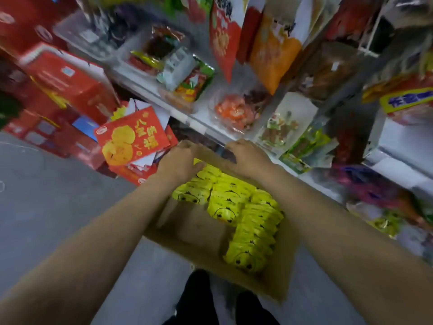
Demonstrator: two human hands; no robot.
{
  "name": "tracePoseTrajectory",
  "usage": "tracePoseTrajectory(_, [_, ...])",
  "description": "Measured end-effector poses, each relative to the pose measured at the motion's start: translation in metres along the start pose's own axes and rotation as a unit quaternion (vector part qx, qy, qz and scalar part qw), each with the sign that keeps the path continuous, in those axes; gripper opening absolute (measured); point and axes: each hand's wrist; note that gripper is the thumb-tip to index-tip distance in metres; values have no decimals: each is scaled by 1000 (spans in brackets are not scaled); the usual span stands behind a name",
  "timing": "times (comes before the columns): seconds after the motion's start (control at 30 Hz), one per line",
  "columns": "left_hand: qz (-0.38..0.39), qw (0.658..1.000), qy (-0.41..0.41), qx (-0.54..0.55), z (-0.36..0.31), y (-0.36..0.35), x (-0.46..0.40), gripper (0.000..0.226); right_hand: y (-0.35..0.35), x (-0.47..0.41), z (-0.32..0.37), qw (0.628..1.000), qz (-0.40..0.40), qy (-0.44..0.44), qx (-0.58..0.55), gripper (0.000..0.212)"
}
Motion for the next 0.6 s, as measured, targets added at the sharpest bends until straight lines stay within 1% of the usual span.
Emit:
tracePoseTrajectory(0.13, [93,996,14,13,29,-70,-14,55,-73,-8,-30,994,88,-57,-5,58])
tracePoseTrajectory(0.3, [167,985,33,42,59,-133,-24,60,-153,-8,-66,974,174,-130,-61,56])
tracePoseTrajectory(0.37, [171,983,38,59,67,-156,-27,64,-178,-8,-77,971,172,-148,-79,58])
tracePoseTrajectory(0.47, [153,986,52,49,78,-181,-28,68,-202,-12,-89,971,146,-171,-85,59])
tracePoseTrajectory(0.6, [125,990,53,40,86,-207,-30,74,-229,-23,-100,970,158,-173,-67,61])
Point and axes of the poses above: each hand's wrist, its own x-axis away from the middle knuckle, its own y-axis out of the back of the hand, z = x × y, and after that the axes turned 6 degrees about -x, right-handed
